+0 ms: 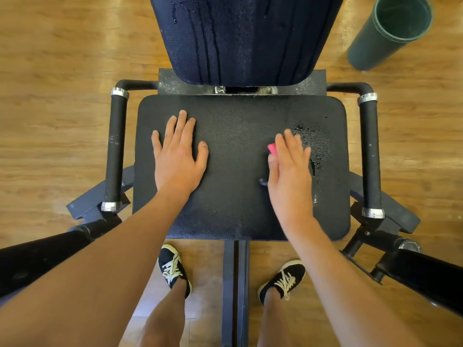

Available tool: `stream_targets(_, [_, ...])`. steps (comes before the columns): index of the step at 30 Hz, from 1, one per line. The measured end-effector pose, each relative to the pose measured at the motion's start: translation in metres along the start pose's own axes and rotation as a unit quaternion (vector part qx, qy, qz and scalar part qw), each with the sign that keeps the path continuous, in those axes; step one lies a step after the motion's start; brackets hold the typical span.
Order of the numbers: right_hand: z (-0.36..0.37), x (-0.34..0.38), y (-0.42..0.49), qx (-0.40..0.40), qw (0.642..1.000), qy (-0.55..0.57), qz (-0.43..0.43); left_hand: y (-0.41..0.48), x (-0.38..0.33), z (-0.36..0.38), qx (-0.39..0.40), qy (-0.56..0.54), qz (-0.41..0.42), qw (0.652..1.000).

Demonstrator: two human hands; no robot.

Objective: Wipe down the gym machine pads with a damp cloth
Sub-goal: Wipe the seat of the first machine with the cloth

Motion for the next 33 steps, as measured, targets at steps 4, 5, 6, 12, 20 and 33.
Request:
stream_targets(4, [-0.008, 0.000, 0.047, 0.000, 1.000, -0.023, 0.001, 0.001, 0.003, -0.001, 0.002, 0.007, -0.003, 1.000])
stream_targets(5, [-0.009, 0.001, 0.055, 0.002, 0.999, -0.032, 0.002, 0.000, 0.003, -0.001, 0.003, 0.008, -0.003, 1.000])
stream_targets(6, [-0.009, 0.002, 0.062, 0.004, 0.999, -0.043, 0.001, 0.000, 0.004, -0.001, 0.004, 0.010, -0.003, 1.000])
stream_targets(12, [-0.013, 0.004, 0.088, 0.006, 0.996, -0.094, -0.007, 0.001, 0.002, 0.000, 0.004, 0.015, 0.000, 1.000])
stream_targets(20, [-0.018, 0.011, 0.111, 0.012, 0.990, -0.139, 0.001, 0.001, 0.001, -0.003, 0.005, 0.017, -0.001, 1.000])
stream_targets(33, [0.000, 0.001, 0.077, 0.010, 0.997, -0.082, 0.008, 0.000, 0.002, -0.002, 0.009, 0.019, -0.002, 1.000])
Point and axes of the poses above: each hand's wrist, its own y-axis towards the middle knuckle, its own z-axis out of the palm, x = y × z, the point moved 5 cm from there along y, towards the middle knuckle, and after that the axes turned 12 degrees about x, right-handed, at the moved point
